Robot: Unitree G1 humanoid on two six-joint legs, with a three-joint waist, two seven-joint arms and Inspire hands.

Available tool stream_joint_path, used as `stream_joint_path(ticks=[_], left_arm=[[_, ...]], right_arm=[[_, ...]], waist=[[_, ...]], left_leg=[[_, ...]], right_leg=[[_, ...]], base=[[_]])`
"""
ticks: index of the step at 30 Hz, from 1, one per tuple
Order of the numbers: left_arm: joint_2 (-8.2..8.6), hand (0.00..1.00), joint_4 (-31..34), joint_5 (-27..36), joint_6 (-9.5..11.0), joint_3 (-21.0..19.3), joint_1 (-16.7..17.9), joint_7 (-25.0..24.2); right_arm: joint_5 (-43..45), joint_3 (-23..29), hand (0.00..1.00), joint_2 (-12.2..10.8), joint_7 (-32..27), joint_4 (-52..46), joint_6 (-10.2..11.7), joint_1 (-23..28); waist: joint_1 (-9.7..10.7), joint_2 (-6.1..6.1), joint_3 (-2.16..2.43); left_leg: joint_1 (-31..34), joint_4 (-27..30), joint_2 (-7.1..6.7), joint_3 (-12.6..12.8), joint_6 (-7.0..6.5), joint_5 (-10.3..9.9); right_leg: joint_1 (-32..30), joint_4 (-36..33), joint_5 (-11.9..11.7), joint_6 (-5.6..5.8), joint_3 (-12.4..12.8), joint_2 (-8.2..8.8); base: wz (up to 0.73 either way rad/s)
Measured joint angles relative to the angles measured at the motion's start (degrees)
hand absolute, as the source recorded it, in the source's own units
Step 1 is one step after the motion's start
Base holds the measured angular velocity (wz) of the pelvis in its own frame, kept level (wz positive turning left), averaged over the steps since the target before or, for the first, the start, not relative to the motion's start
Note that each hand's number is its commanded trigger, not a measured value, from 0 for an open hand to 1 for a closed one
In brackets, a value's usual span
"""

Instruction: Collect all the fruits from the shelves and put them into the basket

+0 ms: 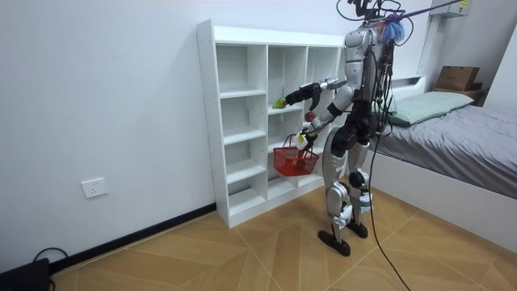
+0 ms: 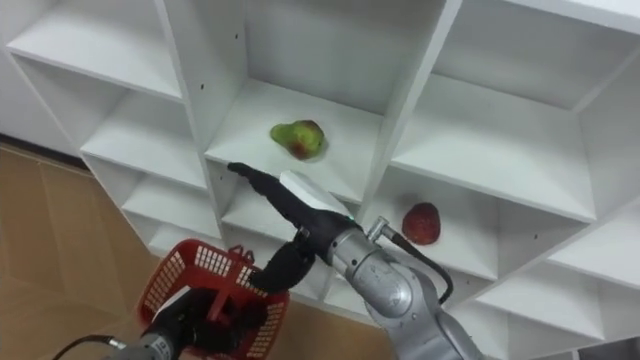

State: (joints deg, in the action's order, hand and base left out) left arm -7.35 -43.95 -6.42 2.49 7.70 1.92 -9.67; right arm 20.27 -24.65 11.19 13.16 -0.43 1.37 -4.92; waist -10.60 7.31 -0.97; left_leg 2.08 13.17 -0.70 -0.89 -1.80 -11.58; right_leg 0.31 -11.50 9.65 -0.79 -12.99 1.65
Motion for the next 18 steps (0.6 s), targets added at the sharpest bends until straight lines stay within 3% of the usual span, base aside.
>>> stream_joint_path(ticks=[9, 18], left_arm=[[-0.53, 1.00, -1.7, 0.0, -0.8, 0.4, 1.0, 0.0], [-1.13, 1.00, -1.7, -0.7, -2.2, 0.2, 1.8, 0.1]], right_arm=[[-0.1, 0.9, 0.00, -0.1, -4.4, -0.3, 0.0, -4.7], [-0.1, 1.9, 0.00, 0.2, -9.1, -0.2, 0.0, -6.2]], waist=[[-0.2, 0.98, -0.15], [-0.3, 2.04, -0.36]], left_leg=[[-1.5, -0.9, -0.08, -1.2, 0.15, 0.1], [-2.8, -0.7, -0.41, -2.6, 0.17, 0.1]], right_leg=[[1.8, 0.0, 0.0, 0.01, -1.6, -0.16], [3.9, 1.0, 0.0, 0.02, -1.7, -0.16]], base=[[0.07], [0.06]])
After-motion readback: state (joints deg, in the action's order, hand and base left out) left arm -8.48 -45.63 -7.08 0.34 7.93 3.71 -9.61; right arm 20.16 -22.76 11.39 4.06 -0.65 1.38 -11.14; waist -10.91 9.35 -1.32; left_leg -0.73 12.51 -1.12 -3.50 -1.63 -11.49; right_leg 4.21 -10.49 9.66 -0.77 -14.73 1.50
